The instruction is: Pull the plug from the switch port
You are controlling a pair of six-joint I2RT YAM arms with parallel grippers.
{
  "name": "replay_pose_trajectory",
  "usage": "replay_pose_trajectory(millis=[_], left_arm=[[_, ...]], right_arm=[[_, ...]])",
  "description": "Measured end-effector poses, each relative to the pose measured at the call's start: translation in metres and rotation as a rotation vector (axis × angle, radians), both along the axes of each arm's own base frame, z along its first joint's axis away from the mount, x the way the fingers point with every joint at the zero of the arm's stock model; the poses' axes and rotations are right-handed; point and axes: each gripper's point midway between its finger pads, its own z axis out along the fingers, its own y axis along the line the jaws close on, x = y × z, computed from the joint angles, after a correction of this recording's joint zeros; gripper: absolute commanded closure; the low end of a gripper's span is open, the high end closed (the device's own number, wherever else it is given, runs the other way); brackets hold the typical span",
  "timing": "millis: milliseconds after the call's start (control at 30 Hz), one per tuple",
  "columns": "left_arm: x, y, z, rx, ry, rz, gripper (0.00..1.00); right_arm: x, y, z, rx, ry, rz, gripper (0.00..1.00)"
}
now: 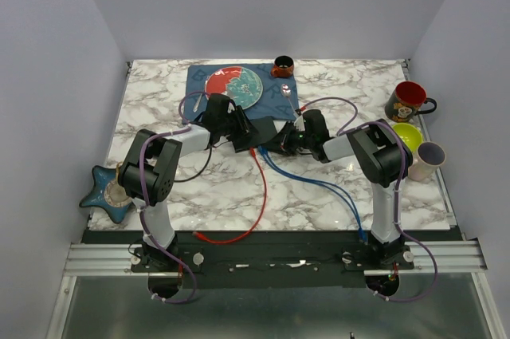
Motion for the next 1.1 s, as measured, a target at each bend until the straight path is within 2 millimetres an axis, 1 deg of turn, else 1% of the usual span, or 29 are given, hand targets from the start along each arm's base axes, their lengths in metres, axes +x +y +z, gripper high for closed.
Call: replay_pose_trajectory(millis=[67,167,233,467,533,700,900,1100], left_arm=[[0.0,0.0,0.001,-0.004,0.001,0.001,0.48],[-0.003,-0.002,0.0,-0.029,0.006,0.006,0.5],[-0.008,-0.002,0.0,-0.045,0.014,0.01,0.5],[-0.038,-0.005,-0.001,-0.102,0.051,0.02,0.5],[-0.042,-0.007,-0.002,-0.111,0.062,0.02,0.5],[-0.041,-0.012,-0.002,-0.133,0.061,0.022,0.5],[-0.041,-0.02,-0.015,-0.148,0.106,0.013,0.52],[-0.037,-0.029,-0.015,-0.165,0.121,-0.002,0.52]], right_arm=[[0.0,0.0,0.0,0.001,-0.002,0.0,0.99],[0.0,0.0,0.0,0.001,-0.002,0.0,0.99],[0.0,0.0,0.0,0.001,-0.002,0.001,0.99],[0.0,0.0,0.0,-0.001,-0.007,0.004,0.99],[0.0,0.0,0.0,-0.002,-0.008,0.005,0.99],[0.0,-0.001,-0.001,-0.006,-0.016,0.008,0.99],[0.0,-0.002,-0.001,-0.012,-0.03,0.017,0.99],[-0.001,-0.008,-0.001,-0.031,-0.05,0.022,0.99]])
